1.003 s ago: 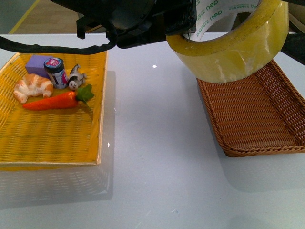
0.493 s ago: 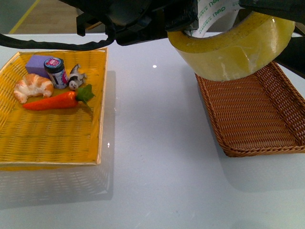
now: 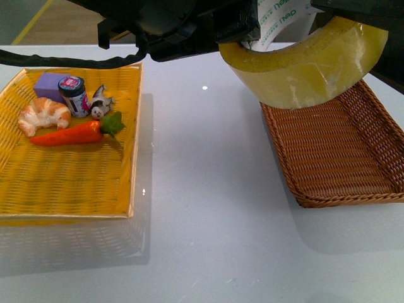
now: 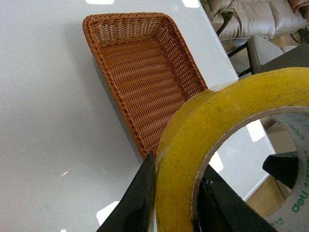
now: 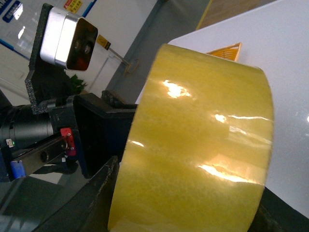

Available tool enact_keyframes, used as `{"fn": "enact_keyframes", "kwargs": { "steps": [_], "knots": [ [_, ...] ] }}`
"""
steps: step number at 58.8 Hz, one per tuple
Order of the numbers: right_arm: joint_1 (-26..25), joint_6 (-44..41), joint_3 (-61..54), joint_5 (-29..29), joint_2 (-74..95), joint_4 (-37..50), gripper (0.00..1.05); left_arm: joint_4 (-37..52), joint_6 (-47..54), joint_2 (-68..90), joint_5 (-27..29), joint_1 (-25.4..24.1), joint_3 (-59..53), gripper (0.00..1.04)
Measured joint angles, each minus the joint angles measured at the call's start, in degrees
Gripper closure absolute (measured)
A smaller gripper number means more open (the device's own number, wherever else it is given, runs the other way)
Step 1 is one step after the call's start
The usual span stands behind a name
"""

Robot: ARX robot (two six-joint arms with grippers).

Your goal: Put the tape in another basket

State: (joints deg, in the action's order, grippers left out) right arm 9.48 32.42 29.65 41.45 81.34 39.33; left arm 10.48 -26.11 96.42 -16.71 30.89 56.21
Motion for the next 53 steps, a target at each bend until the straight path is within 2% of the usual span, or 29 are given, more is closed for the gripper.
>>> {"fn": "enact_keyframes", "kwargs": {
  "steps": [3, 9, 15, 25, 29, 37, 53],
  "knots": [
    [0.0, 0.7, 0.0, 0.0, 0.1, 0.3, 0.56, 0.0, 0.2, 0.0, -0.1, 0.0, 0.0, 0.9],
    [0.0, 1.2, 0.0, 0.0, 0.2, 0.4, 0.57, 0.0, 0.4, 0.0, -0.2, -0.1, 0.0, 0.9],
    [0.0, 1.0, 0.0, -0.2, 0.4, 0.7, 0.57, 0.0, -0.1, -0.3, -0.8, -0.2, 0.0, 0.71],
    [0.0, 1.0, -0.2, -0.7, 0.7, 0.8, 0.58, 0.2, -0.4, -1.6, -1.1, -0.2, 0.0, 0.46],
    [0.0, 1.0, -0.2, -0.8, 0.7, 1.0, 0.58, 0.5, -0.4, -2.4, -1.1, -0.2, -0.2, 0.3],
    [-0.8, 1.2, -0.3, -1.0, 0.8, 1.6, 0.58, 1.2, -0.6, -4.2, -0.4, -0.3, -1.4, 0.09],
    [-5.6, 3.1, -1.2, -0.9, 1.3, 3.1, 0.58, 4.6, -0.3, -11.2, 3.3, -3.9, -6.7, 0.09]
  ]
}}
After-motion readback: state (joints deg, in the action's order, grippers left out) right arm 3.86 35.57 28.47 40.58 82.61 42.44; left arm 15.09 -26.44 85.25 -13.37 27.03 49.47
